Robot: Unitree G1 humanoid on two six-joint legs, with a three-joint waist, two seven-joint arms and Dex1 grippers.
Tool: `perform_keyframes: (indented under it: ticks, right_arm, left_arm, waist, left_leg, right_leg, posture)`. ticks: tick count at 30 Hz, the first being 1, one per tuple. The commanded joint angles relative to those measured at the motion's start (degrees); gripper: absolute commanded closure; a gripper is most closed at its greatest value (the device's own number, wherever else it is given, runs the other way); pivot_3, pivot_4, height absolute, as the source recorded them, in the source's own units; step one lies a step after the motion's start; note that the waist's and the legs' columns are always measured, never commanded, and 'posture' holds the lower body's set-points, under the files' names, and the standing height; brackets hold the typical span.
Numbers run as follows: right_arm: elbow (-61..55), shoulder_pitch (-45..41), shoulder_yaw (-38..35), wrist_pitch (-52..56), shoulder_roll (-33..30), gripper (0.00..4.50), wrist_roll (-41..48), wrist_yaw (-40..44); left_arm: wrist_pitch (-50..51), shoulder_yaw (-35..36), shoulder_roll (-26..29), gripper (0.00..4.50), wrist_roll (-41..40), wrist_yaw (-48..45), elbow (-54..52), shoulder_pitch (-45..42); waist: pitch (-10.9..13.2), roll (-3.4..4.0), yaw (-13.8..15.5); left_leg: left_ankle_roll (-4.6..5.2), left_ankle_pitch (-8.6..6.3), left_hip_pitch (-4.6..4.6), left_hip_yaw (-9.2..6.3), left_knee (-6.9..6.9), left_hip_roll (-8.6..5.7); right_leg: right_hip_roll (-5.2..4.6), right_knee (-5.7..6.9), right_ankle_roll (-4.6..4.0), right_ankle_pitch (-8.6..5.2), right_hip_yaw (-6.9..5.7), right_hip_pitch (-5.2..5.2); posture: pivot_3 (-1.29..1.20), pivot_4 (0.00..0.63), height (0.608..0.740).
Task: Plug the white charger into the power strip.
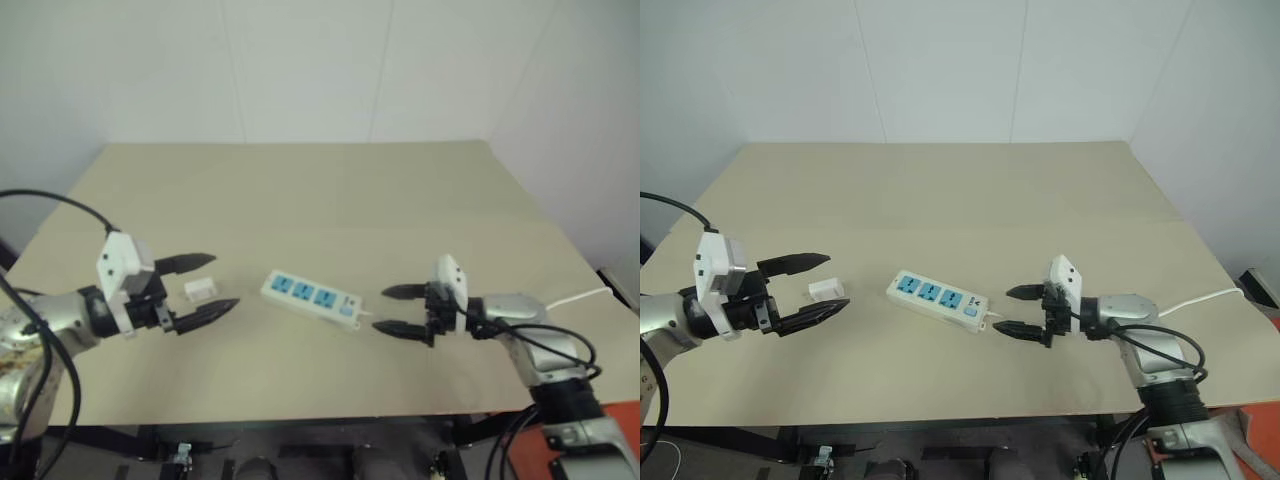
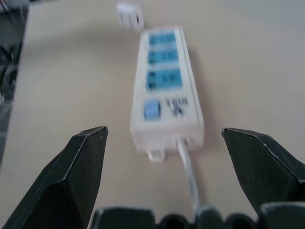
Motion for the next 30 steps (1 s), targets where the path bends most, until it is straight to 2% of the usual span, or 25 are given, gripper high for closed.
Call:
perform_keyframes:
  ticks: [1,4,14,23,30]
  right_arm:
    - [-4.52,1.53,-0.93,-1.55,3.53,0.02,1.06,-4.78]
    - [-5.27,2.73,0.30,-2.80,6.80,0.02,0.55,-6.86]
    - [6.27,0.80,1.99,-12.92,12.45,0.02,-5.42,-11.99]
    - [7.60,0.08,1.71,-15.71,12.39,0.02,-4.40,-9.20]
    - [9.82,-0.59,1.81,-18.54,12.50,0.02,-6.62,-11.14]
  left_arm:
    - [-0.76,0.35,0.17,0.00,-0.89,0.20,-1.31,-0.73]
    - [-0.88,0.44,0.30,0.00,-0.94,0.07,-1.19,-0.57]
    - [-1.31,0.97,0.73,0.00,-0.93,-0.40,-0.73,-0.26]
    - [-1.71,1.61,0.78,0.00,-0.89,-1.13,-0.48,0.43]
    - [-1.68,1.26,0.72,0.00,-1.02,-1.05,-0.68,0.38]
  waist:
    - [0.00,0.00,0.09]
    - [0.00,0.00,0.19]
    - [0.00,0.00,0.24]
    - [0.00,0.00,0.24]
    - [0.00,0.00,0.23]
  left_leg:
    - [0.00,0.00,-0.01,0.00,0.00,0.00]
    - [0.00,0.00,-0.04,0.01,0.01,-0.01]
    - [0.00,0.00,-0.02,0.02,0.01,0.00]
    - [0.00,0.00,-0.01,0.00,0.00,0.00]
    - [0.00,0.00,-0.01,0.01,0.00,0.00]
  right_leg:
    - [0.00,-0.01,0.00,0.00,-0.01,0.00]
    - [-0.02,-0.02,-0.02,0.01,-0.01,0.00]
    - [-0.02,-0.02,-0.05,0.03,-0.01,0.00]
    - [-0.01,-0.02,-0.06,0.03,-0.01,0.00]
    - [-0.01,-0.02,-0.06,0.03,-0.01,0.00]
  posture:
    - [0.00,0.150,0.740]
    - [0.00,0.150,0.740]
    - [0.00,0.150,0.740]
    - [0.00,0.150,0.740]
    - [0.00,0.150,0.740]
